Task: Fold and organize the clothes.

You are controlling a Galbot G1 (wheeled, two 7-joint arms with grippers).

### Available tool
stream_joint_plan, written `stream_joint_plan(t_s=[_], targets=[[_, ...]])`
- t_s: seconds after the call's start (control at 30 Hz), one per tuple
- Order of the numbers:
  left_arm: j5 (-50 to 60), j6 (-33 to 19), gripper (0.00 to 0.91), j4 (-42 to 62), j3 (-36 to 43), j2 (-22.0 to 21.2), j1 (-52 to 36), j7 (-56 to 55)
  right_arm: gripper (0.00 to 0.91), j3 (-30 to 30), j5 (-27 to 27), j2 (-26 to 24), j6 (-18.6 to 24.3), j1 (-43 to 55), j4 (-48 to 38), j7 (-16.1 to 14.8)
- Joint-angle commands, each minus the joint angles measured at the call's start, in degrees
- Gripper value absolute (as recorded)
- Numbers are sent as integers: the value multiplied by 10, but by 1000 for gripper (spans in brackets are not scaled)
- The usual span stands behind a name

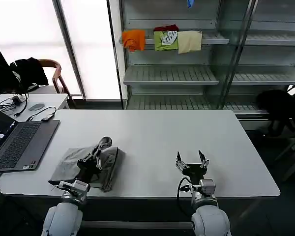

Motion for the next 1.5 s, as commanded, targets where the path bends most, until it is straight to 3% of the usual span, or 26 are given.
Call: stream_joint_plan(t_s=[0.03,0.1,0.13,0.77,0.87,0.93,1.0,1.1,1.17,1.27,1.3,1.43,1.5], targets=[[26,-3,20,8,43,-19,18,3,907,1,3,-3,-7,7,-4,7],[28,-4,30,15,47,-24,22,2,907,0,7,-1,-8,8,-7,8],[27,-3,907,17,49,-27,24,1,907,-1,6,0,-8,8,-8,7],[29,7,907,65,89,-56,32,-5,907,-1,4,-2,-7,-1,-8,2],[-16,-2,907,58,87,-62,32,-7,907,-1,3,-2,-7,-4,-5,0],[-108,4,907,27,76,-58,33,-5,907,-2,4,-2,-9,-4,-2,-2],[-223,25,907,-20,37,-43,29,4,907,-1,5,-2,-12,-3,2,-3],[-427,105,907,-77,-51,-5,9,-21,907,1,6,-5,-15,-3,8,-4],[-495,129,907,-73,-116,21,-3,-30,907,3,7,-6,-15,-4,10,-5],[-506,140,907,-20,-213,70,-11,-25,907,6,9,-7,-14,-7,10,-5],[-514,144,907,20,-234,110,-6,-19,907,8,10,-7,-14,-8,8,-6],[-522,144,907,88,-256,160,-2,-16,907,6,9,-7,-13,-8,2,-6],[-522,142,907,106,-246,164,-1,-15,907,3,7,-4,-14,-5,-3,-5]])
